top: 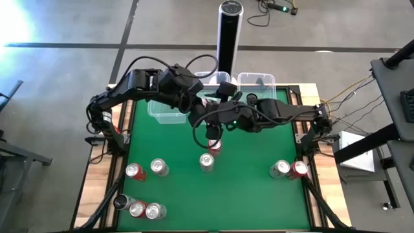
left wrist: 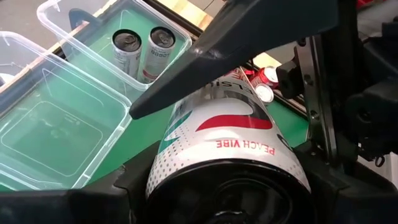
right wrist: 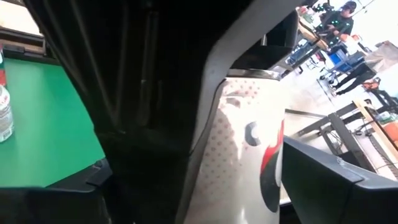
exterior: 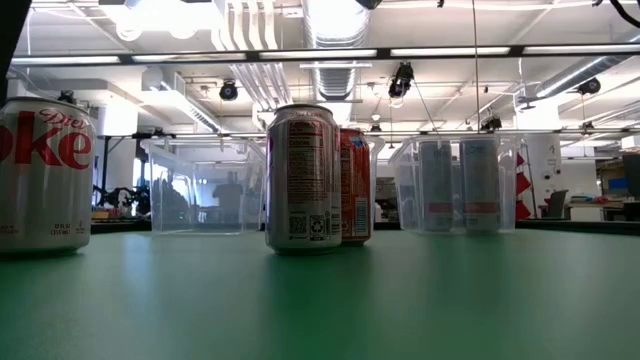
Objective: Sort soda cans
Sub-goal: Put the top white/black soda can into the right transparent bin
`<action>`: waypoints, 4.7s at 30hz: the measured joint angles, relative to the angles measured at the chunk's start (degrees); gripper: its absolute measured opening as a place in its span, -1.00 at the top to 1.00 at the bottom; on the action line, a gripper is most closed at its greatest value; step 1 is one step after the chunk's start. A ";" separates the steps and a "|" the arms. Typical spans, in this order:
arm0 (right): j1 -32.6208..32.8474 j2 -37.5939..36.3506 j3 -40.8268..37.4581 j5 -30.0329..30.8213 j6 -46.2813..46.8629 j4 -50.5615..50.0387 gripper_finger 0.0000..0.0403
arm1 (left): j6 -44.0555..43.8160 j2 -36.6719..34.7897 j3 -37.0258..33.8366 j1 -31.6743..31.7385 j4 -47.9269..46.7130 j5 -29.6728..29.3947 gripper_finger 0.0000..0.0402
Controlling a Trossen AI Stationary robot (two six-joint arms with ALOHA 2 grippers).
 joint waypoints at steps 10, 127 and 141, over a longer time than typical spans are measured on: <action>0.13 -2.93 -0.02 -3.44 -1.42 1.16 -0.76 | -1.06 -0.40 -0.18 0.12 -0.21 -1.19 -0.21; -2.72 -13.14 0.06 -27.82 18.70 -2.65 -0.73 | 28.35 -14.37 -28.00 -9.35 29.11 -16.51 -0.10; -5.06 -8.87 -0.33 -24.29 23.66 -13.85 -0.66 | 26.63 -13.97 -37.39 -9.33 28.89 -20.14 -0.10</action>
